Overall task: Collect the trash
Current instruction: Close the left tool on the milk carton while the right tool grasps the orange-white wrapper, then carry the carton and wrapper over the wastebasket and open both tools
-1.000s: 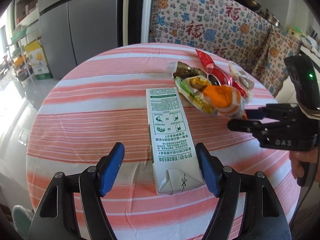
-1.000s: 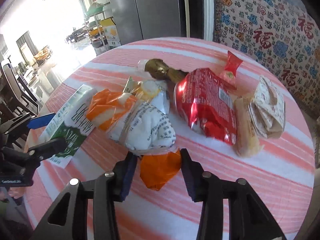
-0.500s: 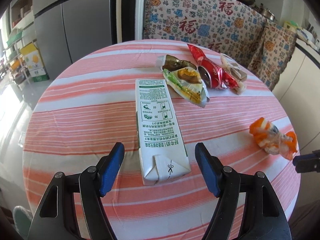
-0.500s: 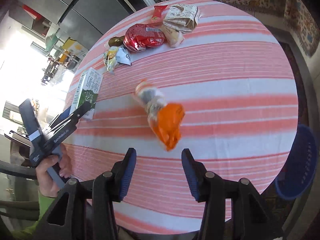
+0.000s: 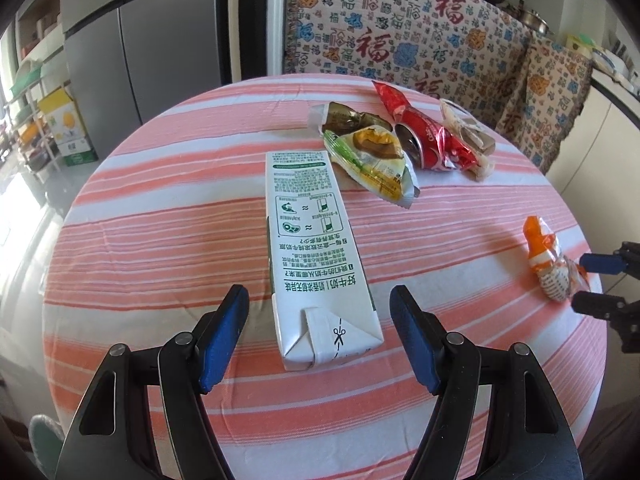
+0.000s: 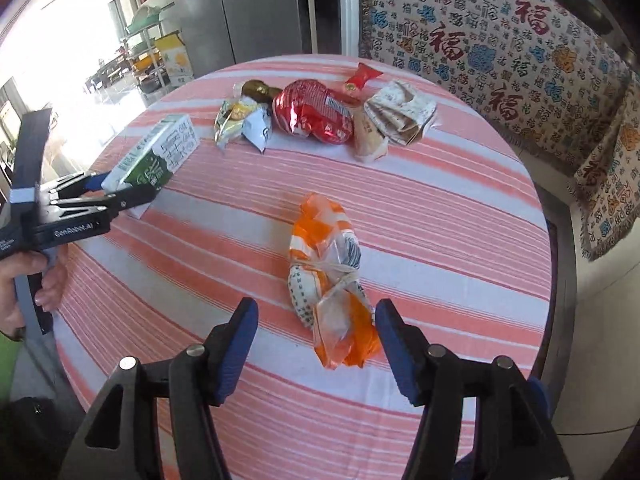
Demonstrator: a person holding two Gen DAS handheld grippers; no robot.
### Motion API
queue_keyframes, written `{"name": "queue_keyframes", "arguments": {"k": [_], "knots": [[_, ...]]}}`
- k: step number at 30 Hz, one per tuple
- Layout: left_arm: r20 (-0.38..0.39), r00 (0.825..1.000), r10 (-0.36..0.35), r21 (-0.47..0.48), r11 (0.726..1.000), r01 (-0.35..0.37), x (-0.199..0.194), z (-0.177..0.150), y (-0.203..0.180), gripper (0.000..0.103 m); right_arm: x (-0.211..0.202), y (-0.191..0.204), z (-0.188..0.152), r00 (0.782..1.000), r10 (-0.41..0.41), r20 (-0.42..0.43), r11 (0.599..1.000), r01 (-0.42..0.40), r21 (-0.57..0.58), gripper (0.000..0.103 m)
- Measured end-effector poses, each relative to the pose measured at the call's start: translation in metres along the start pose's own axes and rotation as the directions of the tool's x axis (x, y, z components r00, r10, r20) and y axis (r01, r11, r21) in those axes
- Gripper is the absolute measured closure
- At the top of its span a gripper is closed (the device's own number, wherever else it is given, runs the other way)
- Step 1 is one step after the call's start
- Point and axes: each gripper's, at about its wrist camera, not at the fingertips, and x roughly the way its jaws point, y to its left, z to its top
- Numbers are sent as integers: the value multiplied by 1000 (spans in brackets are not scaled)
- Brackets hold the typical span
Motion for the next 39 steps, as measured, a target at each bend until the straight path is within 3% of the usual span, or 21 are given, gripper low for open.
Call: {"name": "queue_keyframes", "arguments": {"k": [3,6,12,15,18,24,27,29,30,31,32,39], "knots": [[-20,1000,9,-1,1000,-9,9,1,1,23,22,2,-3,999,-45,0,999,45,-10,38],[-33,997,76,1,997,-76,20,-1,3,18,27,4,-7,998,-62,14,998,62,-6,33],[-50,992,112,-3,994,-112,31,3,4,6,37,2,1,998,-33,51,999,31,26,22],[-55,992,112,-2,994,-112,31,5,6,5,38,-2,7,999,-28,31,999,26,39,24],[-51,995,85,-1,996,-85,25,6,7,14,27,-11,7,999,13,33,998,-15,68,24],[51,999,-15,-26,1000,16,-1,22,8,13,9,-9,8,1000,7,28,1000,-7,5,24],[38,999,-11,2,1000,11,7,28,1,13,22,-2,15,1000,2,-21,999,-3,-36,24],[29,1000,4,14,1000,-4,13,29,-1,21,31,-2,20,999,13,-49,999,-15,-33,27],[26,1000,-1,14,1000,1,14,29,-1,28,34,-4,22,998,22,-64,1000,-23,-17,37],[22,1000,-9,12,1000,9,16,30,-1,49,34,-7,23,997,26,-71,1000,-25,19,58],[19,1000,-13,7,1000,13,16,31,1,59,34,-7,23,997,26,-71,1000,-25,19,59],[61,997,-46,-41,998,49,-5,24,15,62,-10,-19,8,998,45,43,988,-51,148,59]]}}
